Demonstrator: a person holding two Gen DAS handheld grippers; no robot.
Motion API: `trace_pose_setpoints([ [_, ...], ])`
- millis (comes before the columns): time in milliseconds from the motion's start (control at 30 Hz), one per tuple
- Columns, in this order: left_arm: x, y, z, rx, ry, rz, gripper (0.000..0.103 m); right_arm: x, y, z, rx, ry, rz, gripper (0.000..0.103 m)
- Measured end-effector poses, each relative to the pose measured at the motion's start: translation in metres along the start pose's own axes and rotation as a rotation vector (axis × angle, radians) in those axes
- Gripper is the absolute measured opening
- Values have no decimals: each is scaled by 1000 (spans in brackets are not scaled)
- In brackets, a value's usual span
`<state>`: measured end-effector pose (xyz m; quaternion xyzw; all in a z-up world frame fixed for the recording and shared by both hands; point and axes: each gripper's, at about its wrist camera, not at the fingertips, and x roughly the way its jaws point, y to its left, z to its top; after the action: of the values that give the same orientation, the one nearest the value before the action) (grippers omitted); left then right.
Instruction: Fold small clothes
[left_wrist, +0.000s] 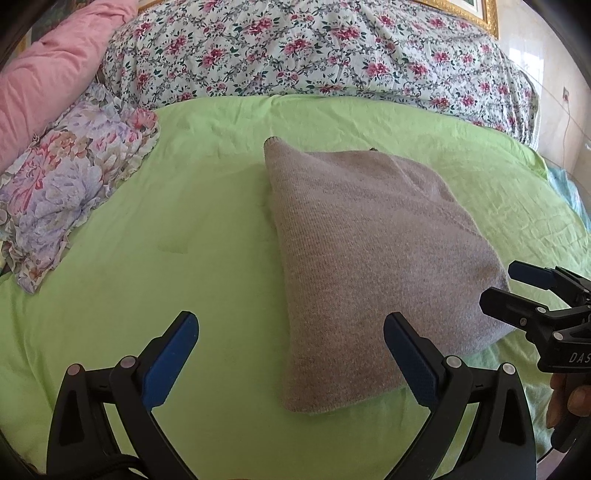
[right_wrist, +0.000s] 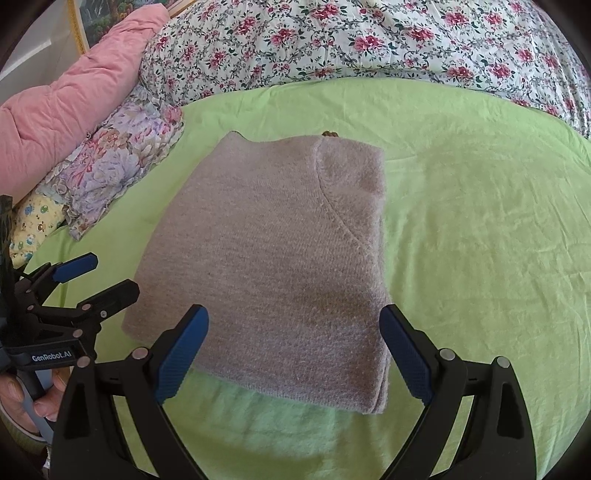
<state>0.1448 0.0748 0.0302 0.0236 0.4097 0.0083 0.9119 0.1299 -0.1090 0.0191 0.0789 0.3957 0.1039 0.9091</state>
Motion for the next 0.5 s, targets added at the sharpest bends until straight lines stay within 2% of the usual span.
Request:
trace_pose_setpoints([
  [333, 0, 1, 3, -5, 26, -17, 101, 0, 6, 7, -8, -2, 27, 94],
  [500, -5, -5, 1, 26, 21, -17, 101, -8, 11, 6, -27, -16, 24, 94],
])
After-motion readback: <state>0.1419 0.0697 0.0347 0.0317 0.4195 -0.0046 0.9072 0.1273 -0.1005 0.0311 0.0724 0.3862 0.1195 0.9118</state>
